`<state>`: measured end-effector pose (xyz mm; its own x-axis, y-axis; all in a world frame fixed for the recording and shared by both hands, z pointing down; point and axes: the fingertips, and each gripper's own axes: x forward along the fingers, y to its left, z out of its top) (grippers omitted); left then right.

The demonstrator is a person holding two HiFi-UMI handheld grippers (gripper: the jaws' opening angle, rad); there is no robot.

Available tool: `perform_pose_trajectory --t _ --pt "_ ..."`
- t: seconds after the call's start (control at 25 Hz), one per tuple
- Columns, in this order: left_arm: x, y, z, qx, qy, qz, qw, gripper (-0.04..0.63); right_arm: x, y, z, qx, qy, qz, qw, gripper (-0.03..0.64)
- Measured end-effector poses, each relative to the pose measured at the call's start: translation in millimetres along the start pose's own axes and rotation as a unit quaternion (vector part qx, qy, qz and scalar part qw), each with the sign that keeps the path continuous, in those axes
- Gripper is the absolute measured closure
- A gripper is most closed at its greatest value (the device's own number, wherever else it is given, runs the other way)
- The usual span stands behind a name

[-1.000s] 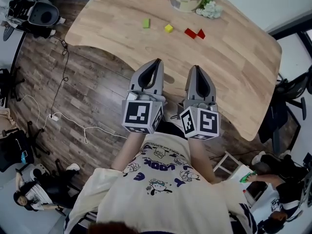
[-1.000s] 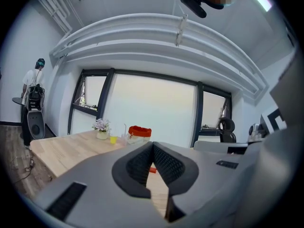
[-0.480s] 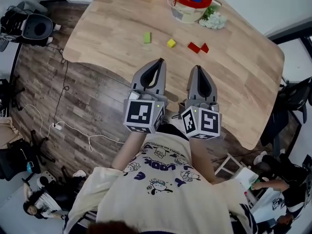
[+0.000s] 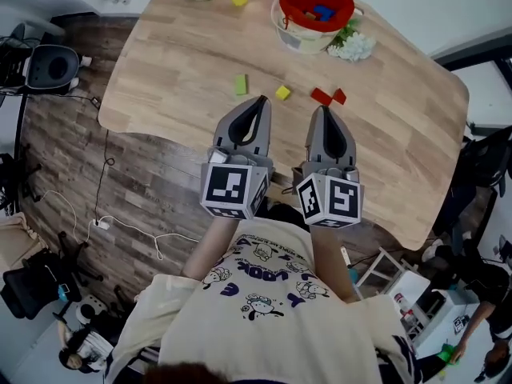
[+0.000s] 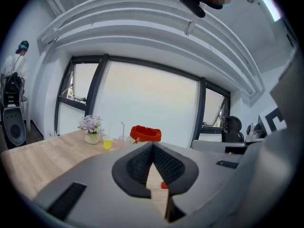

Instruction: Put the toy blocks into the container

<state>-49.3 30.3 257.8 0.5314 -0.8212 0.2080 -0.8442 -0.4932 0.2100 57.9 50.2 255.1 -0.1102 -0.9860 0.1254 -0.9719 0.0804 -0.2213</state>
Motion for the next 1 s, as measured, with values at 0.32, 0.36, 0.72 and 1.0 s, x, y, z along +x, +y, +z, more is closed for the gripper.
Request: perform_pose_trajectory --t 0.32,0.36,0.72,1.0 --pt "21 19 -10 -0.011 0.019 -0.012 0.9997 0.569 27 -2 -11 -0.003 0.015 -0.015 1.0 0.622" --pt "23 20 -12 -0.012 0.022 -0.013 0.9996 0.569 28 -2 -13 -0.005 0.017 -0.017 1.0 0.622" --pt "35 23 -33 -0.024 0.047 -0.018 0.9984 0.569 34 -17 -27 -0.008 0.038 -0.037 0.999 0.623" --pt "42 22 -48 -0.029 0.069 -0.012 0.9971 0.569 40 -22 -39 -0.007 0.058 -0.03 0.998 0.621"
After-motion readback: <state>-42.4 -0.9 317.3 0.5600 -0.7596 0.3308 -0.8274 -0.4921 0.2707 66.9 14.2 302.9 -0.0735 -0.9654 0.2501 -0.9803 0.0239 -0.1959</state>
